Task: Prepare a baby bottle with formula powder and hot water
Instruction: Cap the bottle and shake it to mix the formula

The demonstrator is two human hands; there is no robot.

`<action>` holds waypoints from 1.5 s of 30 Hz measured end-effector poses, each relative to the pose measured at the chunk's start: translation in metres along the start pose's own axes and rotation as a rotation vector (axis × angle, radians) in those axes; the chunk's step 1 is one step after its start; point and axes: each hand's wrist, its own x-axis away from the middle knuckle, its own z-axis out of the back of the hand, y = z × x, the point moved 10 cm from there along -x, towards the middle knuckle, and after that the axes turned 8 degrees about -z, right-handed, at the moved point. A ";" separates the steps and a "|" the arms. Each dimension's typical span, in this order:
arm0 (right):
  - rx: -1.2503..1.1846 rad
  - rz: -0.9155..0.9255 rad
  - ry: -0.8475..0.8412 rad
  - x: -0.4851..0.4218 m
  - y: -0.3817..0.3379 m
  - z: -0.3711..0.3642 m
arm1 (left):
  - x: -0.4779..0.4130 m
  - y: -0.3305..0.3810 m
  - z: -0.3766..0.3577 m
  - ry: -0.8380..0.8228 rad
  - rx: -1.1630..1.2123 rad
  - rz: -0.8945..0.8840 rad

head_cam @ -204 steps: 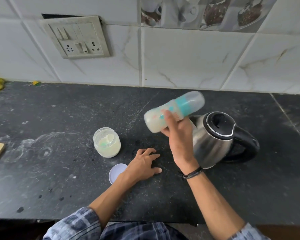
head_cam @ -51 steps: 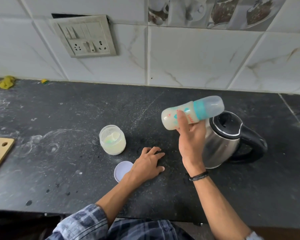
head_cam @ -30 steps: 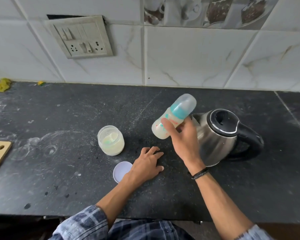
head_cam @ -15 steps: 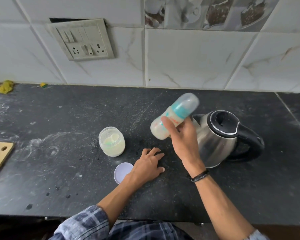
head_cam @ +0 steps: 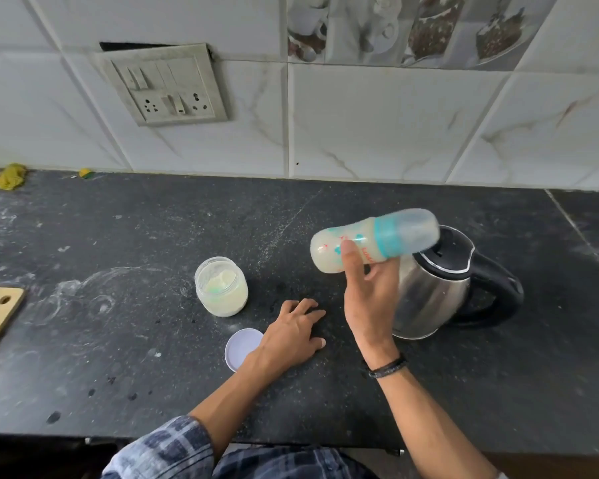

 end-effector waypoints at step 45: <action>0.006 0.023 -0.045 -0.039 -0.026 0.022 | 0.002 -0.002 -0.002 0.009 0.002 0.005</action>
